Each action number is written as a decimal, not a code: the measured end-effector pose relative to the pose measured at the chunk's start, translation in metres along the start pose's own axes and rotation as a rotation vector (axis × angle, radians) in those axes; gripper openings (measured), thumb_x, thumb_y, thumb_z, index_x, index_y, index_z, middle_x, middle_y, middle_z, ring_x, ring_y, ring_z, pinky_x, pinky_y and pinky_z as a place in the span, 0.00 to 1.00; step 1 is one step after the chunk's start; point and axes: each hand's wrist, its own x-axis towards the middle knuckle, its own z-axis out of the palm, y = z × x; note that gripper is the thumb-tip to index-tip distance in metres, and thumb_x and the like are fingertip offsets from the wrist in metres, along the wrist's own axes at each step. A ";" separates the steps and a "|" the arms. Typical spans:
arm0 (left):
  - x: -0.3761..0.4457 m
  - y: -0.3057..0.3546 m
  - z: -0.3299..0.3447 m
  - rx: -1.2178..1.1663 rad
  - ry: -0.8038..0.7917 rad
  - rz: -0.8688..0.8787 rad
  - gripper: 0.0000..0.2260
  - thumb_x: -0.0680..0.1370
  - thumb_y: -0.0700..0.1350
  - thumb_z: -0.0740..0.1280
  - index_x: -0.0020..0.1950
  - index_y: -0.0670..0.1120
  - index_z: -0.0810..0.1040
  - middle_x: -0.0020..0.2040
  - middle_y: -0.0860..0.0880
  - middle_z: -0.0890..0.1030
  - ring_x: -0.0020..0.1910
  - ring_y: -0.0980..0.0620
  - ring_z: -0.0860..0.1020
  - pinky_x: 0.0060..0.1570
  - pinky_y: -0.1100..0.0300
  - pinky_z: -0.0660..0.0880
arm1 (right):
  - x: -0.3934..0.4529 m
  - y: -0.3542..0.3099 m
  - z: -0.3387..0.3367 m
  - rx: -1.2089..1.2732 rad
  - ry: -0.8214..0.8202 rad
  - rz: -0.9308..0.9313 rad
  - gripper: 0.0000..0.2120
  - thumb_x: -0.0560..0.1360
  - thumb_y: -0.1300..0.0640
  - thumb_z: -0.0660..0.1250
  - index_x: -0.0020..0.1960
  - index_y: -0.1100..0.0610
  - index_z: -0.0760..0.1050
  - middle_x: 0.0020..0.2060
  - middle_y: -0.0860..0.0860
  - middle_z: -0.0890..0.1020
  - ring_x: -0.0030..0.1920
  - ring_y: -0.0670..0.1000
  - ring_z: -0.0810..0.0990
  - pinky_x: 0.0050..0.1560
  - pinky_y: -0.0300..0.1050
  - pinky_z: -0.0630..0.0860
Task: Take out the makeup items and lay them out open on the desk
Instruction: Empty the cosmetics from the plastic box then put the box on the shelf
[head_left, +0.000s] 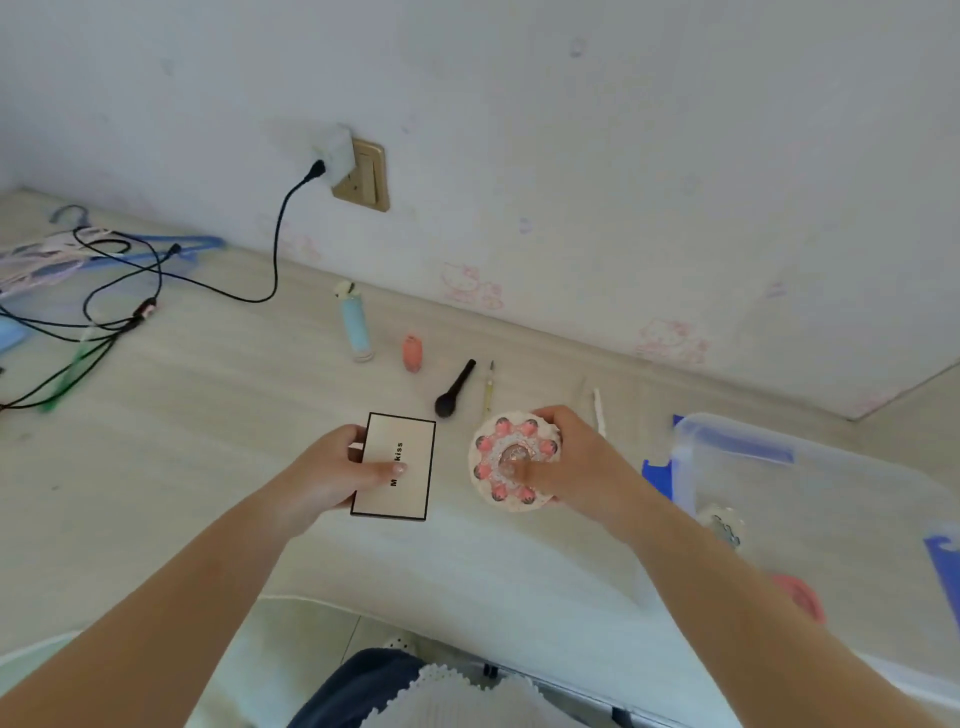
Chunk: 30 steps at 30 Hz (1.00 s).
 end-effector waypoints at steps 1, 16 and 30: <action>0.006 -0.004 -0.009 0.002 0.006 -0.014 0.18 0.70 0.40 0.75 0.57 0.44 0.74 0.49 0.44 0.84 0.47 0.48 0.83 0.44 0.55 0.79 | 0.009 0.001 0.015 -0.007 -0.001 0.031 0.22 0.67 0.53 0.75 0.55 0.45 0.67 0.46 0.41 0.77 0.45 0.40 0.77 0.37 0.37 0.77; 0.083 -0.039 -0.079 0.249 0.001 -0.058 0.18 0.67 0.42 0.77 0.53 0.45 0.74 0.48 0.45 0.83 0.47 0.46 0.82 0.45 0.54 0.78 | 0.085 0.032 0.142 0.161 0.170 0.398 0.25 0.69 0.54 0.73 0.63 0.53 0.67 0.52 0.51 0.78 0.53 0.53 0.79 0.49 0.54 0.81; 0.106 -0.029 -0.081 0.538 0.054 0.053 0.18 0.69 0.49 0.73 0.56 0.46 0.75 0.49 0.50 0.82 0.49 0.49 0.80 0.48 0.55 0.75 | 0.116 0.024 0.146 -0.087 0.198 0.363 0.25 0.70 0.49 0.70 0.64 0.51 0.67 0.52 0.48 0.78 0.51 0.51 0.78 0.44 0.46 0.78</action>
